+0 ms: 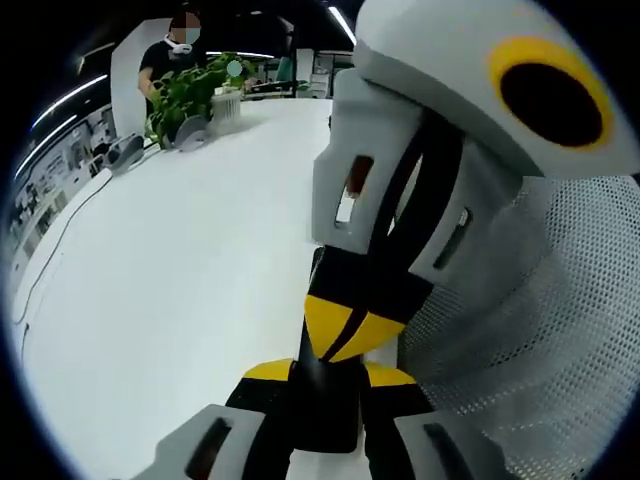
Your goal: Press the specified remote control buttons in sequence, fully releasing each button before pressing the next.
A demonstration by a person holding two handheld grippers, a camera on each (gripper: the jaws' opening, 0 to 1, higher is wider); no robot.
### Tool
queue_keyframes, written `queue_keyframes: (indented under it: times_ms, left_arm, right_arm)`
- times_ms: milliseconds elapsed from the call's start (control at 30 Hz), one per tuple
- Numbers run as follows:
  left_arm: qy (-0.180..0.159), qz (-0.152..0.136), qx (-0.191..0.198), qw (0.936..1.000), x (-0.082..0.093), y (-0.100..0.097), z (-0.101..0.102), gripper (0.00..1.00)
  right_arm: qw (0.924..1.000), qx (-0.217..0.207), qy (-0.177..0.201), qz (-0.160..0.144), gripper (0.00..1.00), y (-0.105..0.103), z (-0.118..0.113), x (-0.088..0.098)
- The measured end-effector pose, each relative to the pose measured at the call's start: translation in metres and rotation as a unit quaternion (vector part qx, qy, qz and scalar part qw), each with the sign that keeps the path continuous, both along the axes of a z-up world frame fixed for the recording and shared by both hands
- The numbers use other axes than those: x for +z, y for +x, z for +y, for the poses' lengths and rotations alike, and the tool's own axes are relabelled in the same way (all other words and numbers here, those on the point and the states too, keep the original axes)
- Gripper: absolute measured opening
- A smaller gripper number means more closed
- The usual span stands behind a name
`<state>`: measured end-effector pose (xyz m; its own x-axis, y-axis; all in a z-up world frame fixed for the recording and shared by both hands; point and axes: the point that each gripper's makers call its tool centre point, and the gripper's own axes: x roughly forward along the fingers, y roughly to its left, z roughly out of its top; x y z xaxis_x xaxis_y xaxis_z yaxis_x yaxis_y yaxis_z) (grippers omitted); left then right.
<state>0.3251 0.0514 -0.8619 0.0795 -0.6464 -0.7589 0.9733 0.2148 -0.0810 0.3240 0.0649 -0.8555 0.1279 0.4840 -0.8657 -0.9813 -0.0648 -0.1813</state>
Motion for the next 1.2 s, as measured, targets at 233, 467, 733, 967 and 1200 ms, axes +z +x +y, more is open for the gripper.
queue_keyframes:
  times_ms: [233,467,733,967,1200]
  left_arm:
    - [0.014,-0.029,-0.015,0.9994,-0.001,0.000,0.000,0.25]
    - [0.013,-0.020,-0.009,0.9997,-0.001,0.002,0.001,0.25]
    - [0.026,-0.017,-0.003,0.9995,-0.001,0.000,-0.001,0.25]
    - [0.024,-0.015,0.004,0.9996,-0.001,0.001,0.000,0.25]
    - [0.028,-0.028,-0.010,0.9992,-0.001,0.000,-0.001,0.25]
  right_arm:
    - [0.9980,-0.001,0.046,0.043,0.00,0.001,-0.001,0.001]
    - [0.9975,0.001,0.045,0.055,0.00,0.001,0.001,0.002]
    - [0.9932,-0.045,0.062,0.088,0.00,0.001,0.003,0.003]
    - [0.9934,-0.034,0.065,0.088,0.00,-0.001,0.001,0.004]
    - [0.9940,-0.042,0.043,0.091,0.06,0.002,-0.022,0.002]
